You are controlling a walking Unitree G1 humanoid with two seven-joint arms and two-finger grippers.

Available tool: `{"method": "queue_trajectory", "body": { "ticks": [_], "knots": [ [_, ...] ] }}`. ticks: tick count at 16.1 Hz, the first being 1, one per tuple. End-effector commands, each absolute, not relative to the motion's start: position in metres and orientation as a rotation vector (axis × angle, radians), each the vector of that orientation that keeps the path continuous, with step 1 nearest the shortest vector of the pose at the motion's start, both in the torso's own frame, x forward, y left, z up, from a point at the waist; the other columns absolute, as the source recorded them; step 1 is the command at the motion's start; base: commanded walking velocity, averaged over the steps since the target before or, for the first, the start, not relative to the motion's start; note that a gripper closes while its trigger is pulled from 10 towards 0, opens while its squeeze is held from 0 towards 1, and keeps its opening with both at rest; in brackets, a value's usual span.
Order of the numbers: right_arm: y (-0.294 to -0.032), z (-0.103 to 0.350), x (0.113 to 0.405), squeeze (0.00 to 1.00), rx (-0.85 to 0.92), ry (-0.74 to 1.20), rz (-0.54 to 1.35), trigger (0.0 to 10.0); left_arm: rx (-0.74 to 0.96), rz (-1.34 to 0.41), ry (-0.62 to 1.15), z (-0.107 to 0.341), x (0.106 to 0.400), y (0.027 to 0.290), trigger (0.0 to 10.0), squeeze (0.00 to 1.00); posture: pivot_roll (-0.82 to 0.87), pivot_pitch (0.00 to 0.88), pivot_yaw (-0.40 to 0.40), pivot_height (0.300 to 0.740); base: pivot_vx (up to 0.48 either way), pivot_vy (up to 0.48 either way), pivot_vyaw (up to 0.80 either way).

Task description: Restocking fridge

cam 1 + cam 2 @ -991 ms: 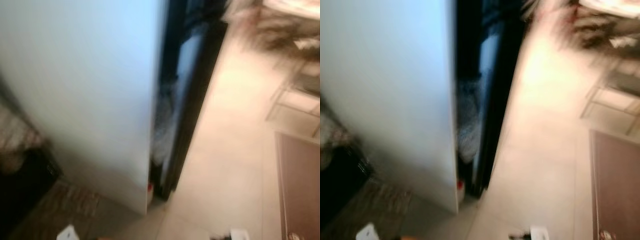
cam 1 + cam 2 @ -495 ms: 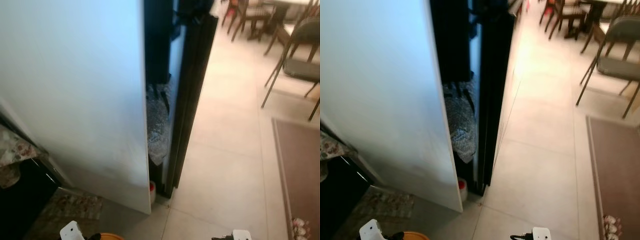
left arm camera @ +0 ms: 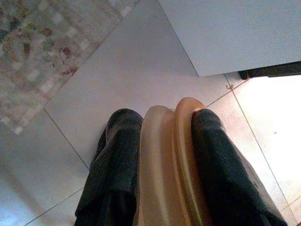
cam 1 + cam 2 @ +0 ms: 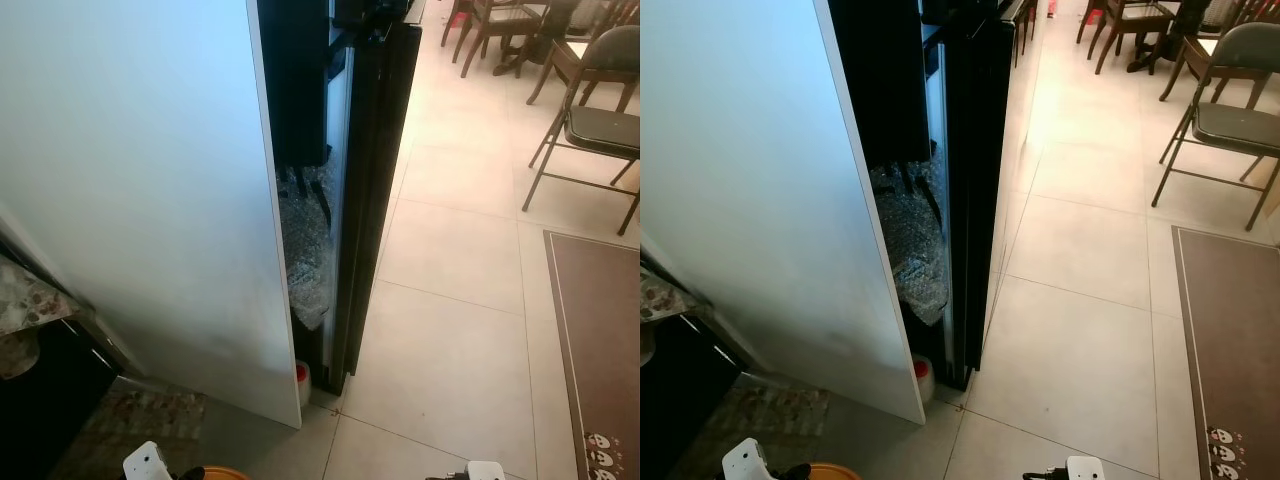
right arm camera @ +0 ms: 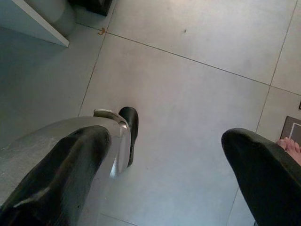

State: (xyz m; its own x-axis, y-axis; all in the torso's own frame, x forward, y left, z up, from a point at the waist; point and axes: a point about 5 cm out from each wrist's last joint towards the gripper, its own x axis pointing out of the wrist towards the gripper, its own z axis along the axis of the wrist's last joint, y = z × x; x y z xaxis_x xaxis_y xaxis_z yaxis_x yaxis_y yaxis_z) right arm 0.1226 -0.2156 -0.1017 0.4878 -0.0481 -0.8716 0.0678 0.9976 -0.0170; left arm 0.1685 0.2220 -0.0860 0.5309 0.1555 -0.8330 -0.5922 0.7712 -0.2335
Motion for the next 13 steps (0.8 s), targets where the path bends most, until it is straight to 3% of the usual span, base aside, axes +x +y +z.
{"method": "queue_trajectory", "body": {
  "ticks": [1, 9, 13],
  "knots": [
    [-0.2148, -0.1026, 0.1200, 0.00, 0.030, 1.063, -0.077, 10.0, -0.528, 0.471, 0.944, -0.0892, 0.1626, 0.2203, 10.0, 0.00, -0.06, 0.000, 0.010, 0.740, 0.000, 0.000, 0.00],
    [-0.2151, -0.1027, 0.1199, 0.00, 0.022, 1.067, -0.072, 10.0, -0.518, 0.459, 0.949, -0.0893, 0.1625, 0.2200, 10.0, 0.00, -0.07, 0.000, 0.013, 0.740, 0.000, 0.000, 0.00],
    [-0.2150, -0.1025, 0.1205, 0.00, 0.025, 1.067, -0.071, 10.0, -0.523, 0.462, 0.946, -0.0891, 0.1629, 0.2200, 10.0, 0.00, -0.06, 0.000, 0.012, 0.740, 0.255, 0.000, 0.00]
  ]
}}
